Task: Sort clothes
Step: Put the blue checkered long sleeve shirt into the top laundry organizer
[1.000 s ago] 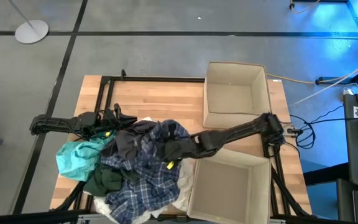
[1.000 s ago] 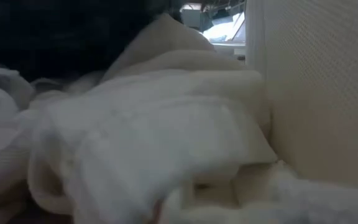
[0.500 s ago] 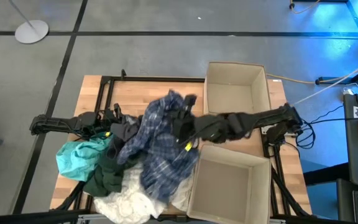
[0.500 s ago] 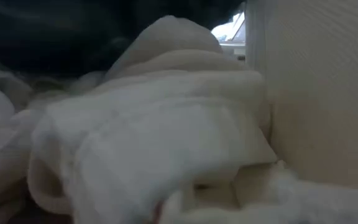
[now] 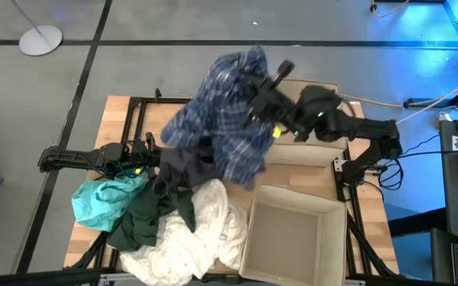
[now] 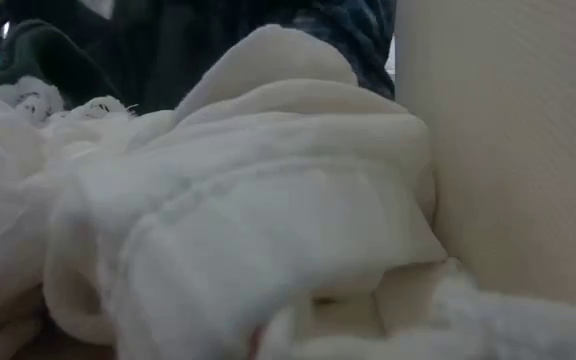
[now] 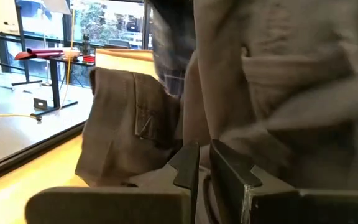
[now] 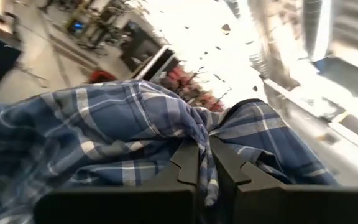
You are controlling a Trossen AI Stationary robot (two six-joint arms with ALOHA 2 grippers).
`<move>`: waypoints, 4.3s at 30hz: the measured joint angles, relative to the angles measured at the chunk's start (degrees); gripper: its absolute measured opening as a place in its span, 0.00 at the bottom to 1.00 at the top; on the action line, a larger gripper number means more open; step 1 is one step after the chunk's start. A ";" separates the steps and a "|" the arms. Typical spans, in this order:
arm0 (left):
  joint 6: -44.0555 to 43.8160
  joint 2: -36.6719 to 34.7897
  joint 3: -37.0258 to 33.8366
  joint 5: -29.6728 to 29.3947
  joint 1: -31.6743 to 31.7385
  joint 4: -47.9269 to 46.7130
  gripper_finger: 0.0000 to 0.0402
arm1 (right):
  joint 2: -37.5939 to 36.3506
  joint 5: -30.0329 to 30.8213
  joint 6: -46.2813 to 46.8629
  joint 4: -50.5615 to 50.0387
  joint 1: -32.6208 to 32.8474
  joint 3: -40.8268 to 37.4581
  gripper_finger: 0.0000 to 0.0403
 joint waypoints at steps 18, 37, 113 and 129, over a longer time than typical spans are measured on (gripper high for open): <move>-1.67 0.00 0.00 -0.02 0.00 0.13 0.07 | -4.78 -5.08 -19.49 3.69 -16.22 9.81 0.04; -4.49 0.00 0.00 -0.08 0.00 0.17 0.07 | -4.57 -0.37 -0.50 -32.67 -35.94 16.97 0.04; -4.85 0.00 0.02 -2.51 0.02 0.04 0.07 | -4.36 -35.97 30.85 -45.04 -18.83 -17.60 0.60; -3.99 0.04 0.02 -2.51 0.02 0.02 0.07 | 13.44 -27.88 36.25 -62.80 -18.17 -10.56 0.60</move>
